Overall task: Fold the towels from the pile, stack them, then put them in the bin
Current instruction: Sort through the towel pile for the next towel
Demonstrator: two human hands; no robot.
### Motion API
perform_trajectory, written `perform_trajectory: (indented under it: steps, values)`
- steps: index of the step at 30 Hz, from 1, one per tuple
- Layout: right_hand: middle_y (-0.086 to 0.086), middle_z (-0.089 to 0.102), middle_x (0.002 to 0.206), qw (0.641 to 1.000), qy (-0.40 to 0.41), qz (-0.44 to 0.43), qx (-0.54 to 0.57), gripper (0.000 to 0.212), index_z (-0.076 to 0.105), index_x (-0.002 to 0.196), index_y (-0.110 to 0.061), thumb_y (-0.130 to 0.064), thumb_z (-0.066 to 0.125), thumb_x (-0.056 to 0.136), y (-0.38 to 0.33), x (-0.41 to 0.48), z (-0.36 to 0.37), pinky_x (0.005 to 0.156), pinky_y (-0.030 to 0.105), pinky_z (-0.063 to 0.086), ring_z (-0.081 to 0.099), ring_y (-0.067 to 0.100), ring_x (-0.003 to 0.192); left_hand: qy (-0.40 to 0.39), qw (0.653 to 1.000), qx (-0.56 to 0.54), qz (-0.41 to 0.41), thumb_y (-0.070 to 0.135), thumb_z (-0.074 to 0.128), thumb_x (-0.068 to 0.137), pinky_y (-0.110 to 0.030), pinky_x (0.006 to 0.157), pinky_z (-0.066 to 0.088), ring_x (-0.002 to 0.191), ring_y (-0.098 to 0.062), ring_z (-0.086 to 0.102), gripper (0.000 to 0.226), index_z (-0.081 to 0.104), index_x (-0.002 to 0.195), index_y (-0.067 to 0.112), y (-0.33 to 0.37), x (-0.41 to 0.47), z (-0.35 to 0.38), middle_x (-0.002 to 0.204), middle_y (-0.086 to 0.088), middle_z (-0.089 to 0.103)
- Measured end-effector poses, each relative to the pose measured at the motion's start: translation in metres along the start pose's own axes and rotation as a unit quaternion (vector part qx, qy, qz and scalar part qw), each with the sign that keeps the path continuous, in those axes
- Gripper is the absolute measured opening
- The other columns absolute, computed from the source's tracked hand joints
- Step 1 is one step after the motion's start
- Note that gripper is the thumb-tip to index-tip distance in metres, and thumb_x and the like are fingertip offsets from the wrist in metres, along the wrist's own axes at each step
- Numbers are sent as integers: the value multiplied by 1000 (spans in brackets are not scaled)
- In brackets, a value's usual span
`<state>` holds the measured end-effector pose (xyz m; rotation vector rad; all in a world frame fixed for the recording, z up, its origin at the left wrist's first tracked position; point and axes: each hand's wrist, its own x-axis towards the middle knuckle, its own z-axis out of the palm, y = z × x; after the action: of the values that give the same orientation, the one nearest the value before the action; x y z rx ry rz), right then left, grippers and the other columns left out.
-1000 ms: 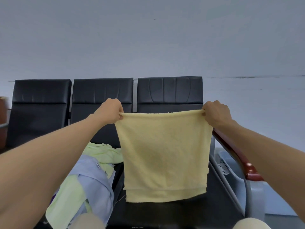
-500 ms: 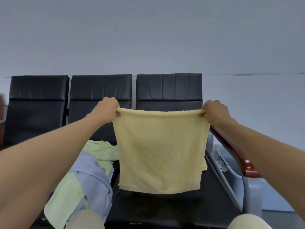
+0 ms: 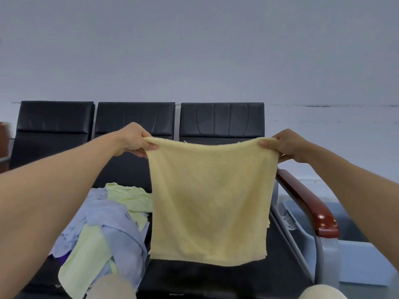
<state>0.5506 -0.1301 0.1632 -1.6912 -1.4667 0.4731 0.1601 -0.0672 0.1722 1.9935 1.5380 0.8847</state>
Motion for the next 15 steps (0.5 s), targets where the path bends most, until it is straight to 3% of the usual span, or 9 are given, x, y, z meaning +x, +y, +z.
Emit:
perform_trajectory:
  steps: [3, 5, 7, 9, 10, 13, 15]
  values:
    - [16, 63, 95, 1000, 23, 7, -18, 32, 65, 98, 2, -29, 61, 95, 8, 12, 6, 57, 28, 54, 63, 24, 76, 35, 998, -45, -15, 9, 75, 82, -26, 56, 45, 58, -15, 57, 13, 70, 92, 4, -5, 7, 6, 73, -8, 65]
    - [17, 63, 96, 998, 38, 12, -58, 30, 65, 99, 2, -26, 55, 97, 17, 25, 14, 63, 32, 57, 64, 28, 79, 36, 997, -58, -30, 9, 74, 82, -25, 53, 44, 53, -15, 56, 11, 70, 91, 5, -11, 17, 15, 69, -8, 64]
    - [15, 57, 82, 994, 51, 2, -95, 31, 64, 87, 4, -22, 51, 97, 29, 38, 26, 68, 38, 57, 58, 30, 73, 42, 996, -70, -44, 8, 73, 84, -24, 54, 51, 55, -15, 65, 10, 69, 93, 6, -21, 31, 31, 77, -9, 68]
    - [8, 45, 68, 989, 74, -19, -131, 35, 53, 65, -2, -20, 52, 96, 41, 45, 38, 60, 33, 45, 46, 27, 67, 58, 992, -103, -54, 6, 71, 86, -26, 59, 59, 65, -20, 72, 13, 68, 99, 5, -34, 45, 49, 88, -13, 70]
    - [6, 46, 68, 985, 85, -29, -146, 34, 53, 65, -7, -21, 53, 95, 46, 48, 44, 58, 30, 37, 45, 25, 68, 66, 989, -117, -59, 6, 70, 87, -27, 62, 61, 69, -23, 73, 15, 67, 101, 3, -42, 52, 59, 92, -15, 70]
    - [8, 61, 84, 977, 100, -39, -182, 22, 71, 87, -8, -28, 62, 93, 77, 61, 66, 70, 28, 39, 55, 26, 83, 64, 988, -123, -72, 7, 69, 88, -29, 70, 61, 75, -26, 74, 13, 68, 100, 1, -71, 71, 94, 95, -18, 71]
    - [5, 65, 81, 977, 104, -28, -184, 24, 74, 91, -10, -33, 68, 89, 101, 67, 77, 76, 32, 47, 60, 22, 79, 62, 988, -118, -75, 9, 68, 89, -30, 75, 60, 77, -24, 74, 12, 69, 99, 2, -87, 72, 117, 93, -16, 72]
